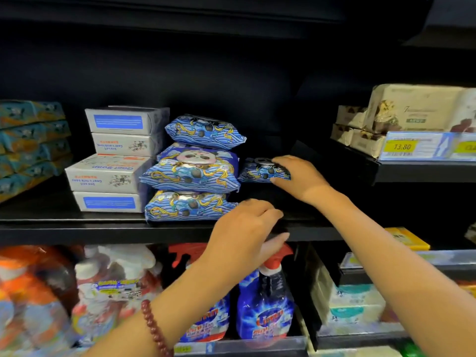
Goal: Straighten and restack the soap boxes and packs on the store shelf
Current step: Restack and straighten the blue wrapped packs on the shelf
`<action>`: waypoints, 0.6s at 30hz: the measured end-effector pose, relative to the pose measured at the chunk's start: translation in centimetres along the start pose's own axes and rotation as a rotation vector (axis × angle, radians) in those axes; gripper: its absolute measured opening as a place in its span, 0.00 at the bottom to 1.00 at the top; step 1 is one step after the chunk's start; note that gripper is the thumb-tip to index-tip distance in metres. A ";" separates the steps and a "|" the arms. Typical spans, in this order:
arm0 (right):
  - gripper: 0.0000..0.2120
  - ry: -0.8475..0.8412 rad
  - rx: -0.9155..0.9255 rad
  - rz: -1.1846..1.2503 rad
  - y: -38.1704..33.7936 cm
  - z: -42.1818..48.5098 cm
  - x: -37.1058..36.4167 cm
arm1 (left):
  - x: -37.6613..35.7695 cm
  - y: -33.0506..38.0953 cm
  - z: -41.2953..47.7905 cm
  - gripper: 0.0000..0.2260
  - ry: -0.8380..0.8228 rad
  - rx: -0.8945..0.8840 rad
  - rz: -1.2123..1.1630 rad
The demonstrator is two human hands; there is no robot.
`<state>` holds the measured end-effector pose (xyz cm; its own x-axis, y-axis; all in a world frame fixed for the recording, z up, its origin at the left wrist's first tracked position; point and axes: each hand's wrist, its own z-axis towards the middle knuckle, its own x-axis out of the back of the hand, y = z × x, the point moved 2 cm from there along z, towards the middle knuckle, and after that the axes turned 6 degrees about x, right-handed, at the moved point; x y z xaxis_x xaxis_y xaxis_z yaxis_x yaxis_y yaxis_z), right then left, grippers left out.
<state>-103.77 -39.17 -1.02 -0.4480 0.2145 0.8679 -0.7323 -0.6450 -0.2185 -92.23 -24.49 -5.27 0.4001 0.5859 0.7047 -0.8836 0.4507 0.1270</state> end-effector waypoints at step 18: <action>0.37 -0.014 0.049 0.092 -0.9 -2.8 2.4 | -0.9 -0.3 -0.2 0.14 0.085 0.021 0.065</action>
<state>-105.63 -36.01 -0.04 -0.5050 0.1424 0.8513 -0.6618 -0.6970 -0.2760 -92.29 -25.01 -6.06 0.3602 0.6690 0.6502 -0.9129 0.3963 0.0979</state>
